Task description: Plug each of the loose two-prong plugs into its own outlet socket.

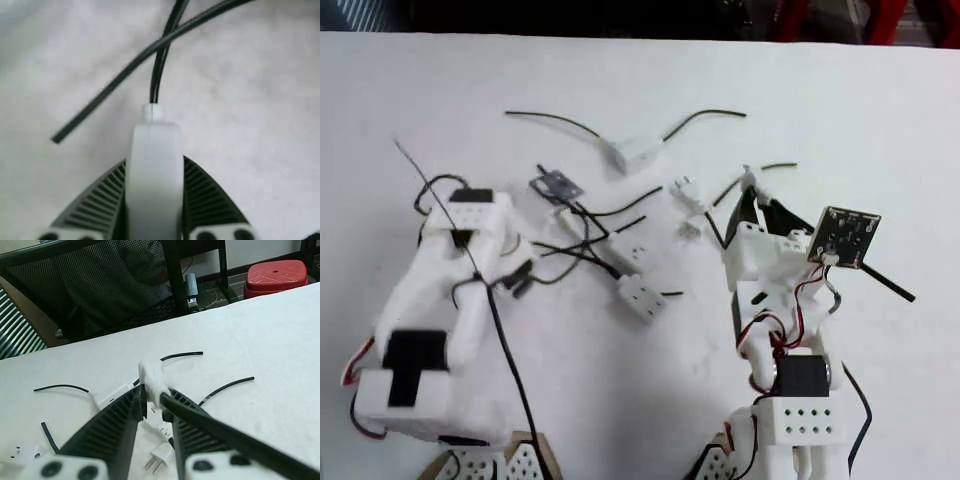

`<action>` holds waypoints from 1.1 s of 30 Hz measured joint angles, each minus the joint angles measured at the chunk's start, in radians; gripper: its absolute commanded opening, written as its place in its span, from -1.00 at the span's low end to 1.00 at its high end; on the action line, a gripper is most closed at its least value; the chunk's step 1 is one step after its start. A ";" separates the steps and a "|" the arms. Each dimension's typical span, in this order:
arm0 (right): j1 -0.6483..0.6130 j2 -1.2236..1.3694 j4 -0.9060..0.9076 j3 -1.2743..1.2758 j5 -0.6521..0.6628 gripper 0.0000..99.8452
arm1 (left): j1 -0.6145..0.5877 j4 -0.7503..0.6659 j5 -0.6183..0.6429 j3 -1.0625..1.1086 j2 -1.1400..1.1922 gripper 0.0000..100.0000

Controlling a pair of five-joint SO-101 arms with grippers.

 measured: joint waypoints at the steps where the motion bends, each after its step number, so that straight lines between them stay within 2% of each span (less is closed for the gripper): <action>1: 0.000 0.000 0.000 0.000 0.000 -0.97 | 0.026 0.015 0.000 0.015 -0.041 -0.95; 7: 0.002 0.000 0.000 0.000 0.000 -0.97 | 0.147 0.094 0.068 0.068 -0.347 -0.95; 12: 0.000 0.000 0.000 0.000 0.000 -0.97 | 0.176 0.167 0.110 0.063 -0.572 -0.95; 19: 0.000 0.000 0.000 0.000 0.000 -0.97 | 0.184 0.195 0.144 0.037 -0.646 -0.95; 27: 0.000 0.000 0.000 0.000 0.000 -0.97 | 0.287 0.014 0.221 0.250 -0.649 -0.95; 31: 0.000 0.000 0.000 0.000 0.000 -0.97 | 0.292 -0.132 0.233 0.384 -0.649 -0.94; 33: 0.000 0.000 0.000 0.000 0.000 -0.97 | 0.292 -0.198 0.236 0.440 -0.649 -0.87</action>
